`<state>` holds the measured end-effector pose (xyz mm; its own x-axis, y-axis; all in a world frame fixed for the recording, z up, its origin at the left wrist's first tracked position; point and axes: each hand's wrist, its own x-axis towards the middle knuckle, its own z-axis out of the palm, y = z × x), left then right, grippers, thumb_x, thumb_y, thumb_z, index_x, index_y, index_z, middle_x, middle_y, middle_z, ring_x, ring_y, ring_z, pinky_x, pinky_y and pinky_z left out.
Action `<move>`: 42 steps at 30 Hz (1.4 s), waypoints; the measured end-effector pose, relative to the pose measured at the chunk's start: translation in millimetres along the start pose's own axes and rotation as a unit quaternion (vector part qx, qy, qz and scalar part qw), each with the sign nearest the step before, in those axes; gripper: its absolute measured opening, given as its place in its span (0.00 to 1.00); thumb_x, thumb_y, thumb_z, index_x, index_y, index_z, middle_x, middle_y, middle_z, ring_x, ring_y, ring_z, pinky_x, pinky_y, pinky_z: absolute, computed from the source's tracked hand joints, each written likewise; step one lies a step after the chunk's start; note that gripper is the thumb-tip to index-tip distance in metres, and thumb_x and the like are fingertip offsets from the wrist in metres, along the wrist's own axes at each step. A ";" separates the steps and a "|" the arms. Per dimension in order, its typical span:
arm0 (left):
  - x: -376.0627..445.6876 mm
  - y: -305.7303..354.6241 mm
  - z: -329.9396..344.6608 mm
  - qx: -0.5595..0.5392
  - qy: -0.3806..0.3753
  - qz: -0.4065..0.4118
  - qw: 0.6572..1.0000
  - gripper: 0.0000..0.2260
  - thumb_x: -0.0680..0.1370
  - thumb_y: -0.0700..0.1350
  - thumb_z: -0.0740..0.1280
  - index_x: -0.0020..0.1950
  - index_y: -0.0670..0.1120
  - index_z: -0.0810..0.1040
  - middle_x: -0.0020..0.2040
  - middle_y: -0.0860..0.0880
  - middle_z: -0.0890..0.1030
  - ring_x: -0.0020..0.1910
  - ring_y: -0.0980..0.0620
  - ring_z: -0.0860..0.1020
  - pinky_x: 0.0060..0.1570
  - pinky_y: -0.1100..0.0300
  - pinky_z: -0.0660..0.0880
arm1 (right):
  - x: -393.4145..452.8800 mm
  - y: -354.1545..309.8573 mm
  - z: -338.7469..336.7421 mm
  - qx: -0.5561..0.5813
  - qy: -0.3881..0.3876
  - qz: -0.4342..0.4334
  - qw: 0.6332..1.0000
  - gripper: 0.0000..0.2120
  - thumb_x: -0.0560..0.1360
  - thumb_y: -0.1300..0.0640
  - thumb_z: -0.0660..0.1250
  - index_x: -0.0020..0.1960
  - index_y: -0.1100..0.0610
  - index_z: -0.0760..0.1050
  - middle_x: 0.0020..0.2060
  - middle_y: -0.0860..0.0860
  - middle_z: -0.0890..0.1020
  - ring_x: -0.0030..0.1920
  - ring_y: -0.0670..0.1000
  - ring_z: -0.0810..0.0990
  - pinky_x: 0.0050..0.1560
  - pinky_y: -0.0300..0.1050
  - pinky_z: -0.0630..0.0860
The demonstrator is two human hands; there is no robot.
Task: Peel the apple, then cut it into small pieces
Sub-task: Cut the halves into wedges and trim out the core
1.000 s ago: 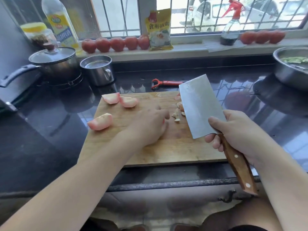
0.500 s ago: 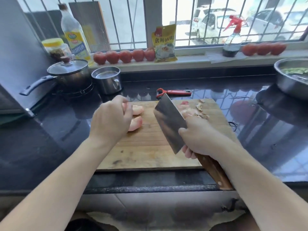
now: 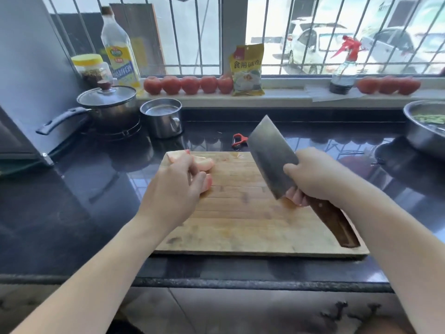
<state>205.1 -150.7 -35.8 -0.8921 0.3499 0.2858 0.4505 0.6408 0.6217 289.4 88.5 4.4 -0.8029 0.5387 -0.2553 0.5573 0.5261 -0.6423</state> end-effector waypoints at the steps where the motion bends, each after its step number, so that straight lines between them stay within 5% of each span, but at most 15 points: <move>1: 11.9 -2.9 -0.9 -0.005 0.005 -0.002 1.000 0.03 0.82 0.50 0.64 0.49 0.53 0.75 0.42 0.52 0.78 0.46 0.48 0.79 0.40 0.55 0.68 | 6.4 -11.9 -0.4 -0.007 0.004 -0.009 1.000 0.10 0.77 0.61 0.56 0.46 0.65 0.73 0.29 0.60 0.84 0.29 0.63 0.83 0.40 0.55 0.84; 4: 55.9 -11.1 -13.3 -0.001 0.049 0.003 0.999 0.11 0.81 0.42 0.65 0.61 0.53 0.78 0.36 0.53 0.76 0.41 0.54 0.77 0.45 0.52 0.73 | 25.8 -43.3 14.1 -0.040 -0.024 -0.031 0.998 0.12 0.80 0.60 0.58 0.39 0.62 0.73 0.30 0.56 0.84 0.29 0.56 0.84 0.36 0.49 0.84; 7: 97.4 -16.0 -26.8 -0.019 0.055 -0.013 0.998 0.13 0.80 0.39 0.65 0.62 0.53 0.79 0.41 0.55 0.79 0.43 0.58 0.77 0.49 0.56 0.74 | 35.3 -59.5 46.0 -0.091 -0.075 -0.029 0.993 0.15 0.81 0.59 0.59 0.35 0.56 0.67 0.33 0.55 0.79 0.34 0.56 0.82 0.38 0.47 0.82; 11: 120.1 -20.5 -32.4 -0.060 0.007 -0.051 0.997 0.11 0.80 0.41 0.66 0.57 0.56 0.79 0.43 0.58 0.80 0.44 0.62 0.77 0.44 0.64 0.73 | 33.4 -61.4 64.2 -0.179 -0.061 0.005 0.982 0.17 0.81 0.55 0.60 0.37 0.51 0.57 0.33 0.49 0.67 0.37 0.51 0.75 0.29 0.41 0.65; 14: 110.9 -14.3 -34.9 -0.092 -0.053 -0.084 0.991 0.10 0.81 0.42 0.67 0.53 0.58 0.80 0.46 0.61 0.81 0.46 0.66 0.77 0.43 0.70 0.71 | 31.3 -56.8 48.6 -0.188 -0.028 0.065 0.980 0.03 0.80 0.58 0.60 0.48 0.55 0.67 0.45 0.55 0.76 0.51 0.59 0.78 0.40 0.43 0.72; 17: 91.1 5.1 -40.9 -0.124 -0.129 -0.123 0.976 0.13 0.81 0.41 0.68 0.48 0.60 0.81 0.47 0.66 0.81 0.47 0.67 0.77 0.44 0.72 0.70 | 27.3 -53.5 12.6 -0.052 -0.043 0.108 0.992 0.08 0.82 0.59 0.58 0.60 0.57 0.68 0.44 0.60 0.81 0.33 0.55 0.82 0.32 0.42 0.76; 19: 77.8 21.1 -43.1 -0.141 -0.164 -0.140 0.966 0.13 0.81 0.41 0.68 0.47 0.61 0.82 0.48 0.65 0.82 0.48 0.66 0.78 0.45 0.71 0.70 | 26.7 -48.1 -21.2 0.043 -0.058 0.113 0.991 0.04 0.82 0.58 0.57 0.54 0.57 0.69 0.36 0.61 0.82 0.25 0.52 0.81 0.27 0.44 0.76; 23: 58.0 51.2 -42.0 -0.135 -0.196 -0.146 0.960 0.12 0.80 0.38 0.70 0.47 0.55 0.85 0.45 0.66 0.83 0.50 0.69 0.77 0.49 0.73 0.72 | 37.3 -14.2 -90.4 -0.088 0.055 0.070 0.992 0.08 0.81 0.52 0.58 0.43 0.50 0.67 0.33 0.54 0.80 0.37 0.61 0.81 0.42 0.57 0.79; 25: 52.6 64.7 -39.1 -0.099 -0.203 -0.143 0.964 0.11 0.80 0.37 0.70 0.47 0.53 0.85 0.44 0.69 0.79 0.51 0.75 0.74 0.49 0.80 0.66 | 51.0 13.2 -111.8 -0.197 0.113 0.021 0.974 0.09 0.83 0.54 0.58 0.43 0.51 0.67 0.33 0.54 0.77 0.37 0.64 0.77 0.39 0.56 0.74; 28: 46.7 80.4 -28.5 -0.090 -0.220 -0.154 0.959 0.10 0.81 0.40 0.69 0.47 0.54 0.85 0.38 0.73 0.76 0.48 0.71 0.76 0.47 0.82 0.64 | 74.8 56.3 -117.2 -0.294 0.157 -0.053 0.941 0.08 0.83 0.56 0.60 0.46 0.56 0.69 0.36 0.54 0.78 0.33 0.64 0.76 0.33 0.52 0.70; 32: 42.2 85.0 -8.1 -0.097 -0.234 -0.178 0.951 0.14 0.81 0.38 0.69 0.44 0.57 0.84 0.41 0.62 0.82 0.47 0.70 0.77 0.46 0.78 0.68 | 92.5 87.5 -96.7 -0.393 0.124 -0.121 0.903 0.07 0.77 0.60 0.70 0.45 0.58 0.72 0.35 0.53 0.75 0.28 0.62 0.77 0.26 0.45 0.61; 34: 37.5 75.6 1.6 -0.113 -0.236 -0.194 0.946 0.15 0.80 0.36 0.69 0.44 0.57 0.83 0.47 0.67 0.82 0.49 0.65 0.79 0.47 0.76 0.70 | 96.5 90.9 -90.5 -0.399 0.104 -0.133 0.901 0.10 0.72 0.63 0.74 0.44 0.57 0.72 0.34 0.52 0.74 0.27 0.60 0.77 0.26 0.44 0.59; 42: 25.3 50.0 -1.2 -0.100 -0.270 -0.198 0.937 0.14 0.81 0.36 0.68 0.46 0.56 0.83 0.47 0.63 0.83 0.52 0.65 0.78 0.48 0.75 0.70 | 91.9 106.1 -94.8 -0.378 -0.002 -0.299 0.876 0.22 0.63 0.68 0.73 0.50 0.53 0.69 0.35 0.50 0.73 0.31 0.56 0.75 0.23 0.49 0.69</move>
<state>205.0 -110.7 3.4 -0.8166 0.4409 -0.3725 0.0245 0.6713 0.7408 294.9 256.2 -18.7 -0.9991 0.0155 -0.0398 0.0155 0.9999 -0.0006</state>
